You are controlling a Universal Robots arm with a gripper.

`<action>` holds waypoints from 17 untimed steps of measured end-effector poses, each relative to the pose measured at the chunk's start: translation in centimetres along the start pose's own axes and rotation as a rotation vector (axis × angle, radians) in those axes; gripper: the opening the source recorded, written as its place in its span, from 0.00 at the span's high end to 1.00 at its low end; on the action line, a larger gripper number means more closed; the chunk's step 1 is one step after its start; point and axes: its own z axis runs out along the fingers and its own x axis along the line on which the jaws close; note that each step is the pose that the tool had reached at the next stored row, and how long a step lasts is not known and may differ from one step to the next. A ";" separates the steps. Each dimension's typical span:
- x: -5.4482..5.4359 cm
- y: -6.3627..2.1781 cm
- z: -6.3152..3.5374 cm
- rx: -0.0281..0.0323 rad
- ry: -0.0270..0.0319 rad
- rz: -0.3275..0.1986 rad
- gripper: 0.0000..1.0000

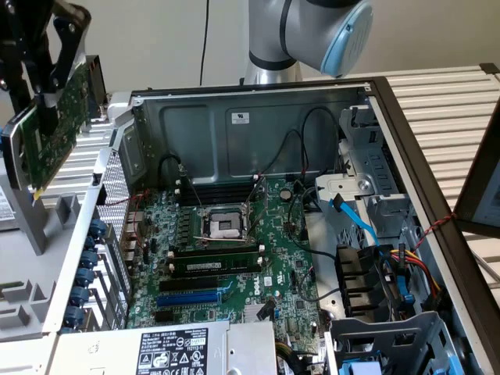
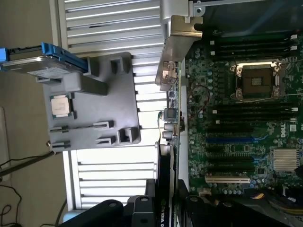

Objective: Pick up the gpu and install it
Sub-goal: 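Pick up the gpu and move the gpu toward the slot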

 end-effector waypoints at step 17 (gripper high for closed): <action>-5.7 -0.59 -3.50 -0.0169 -0.0301 -0.001 0.73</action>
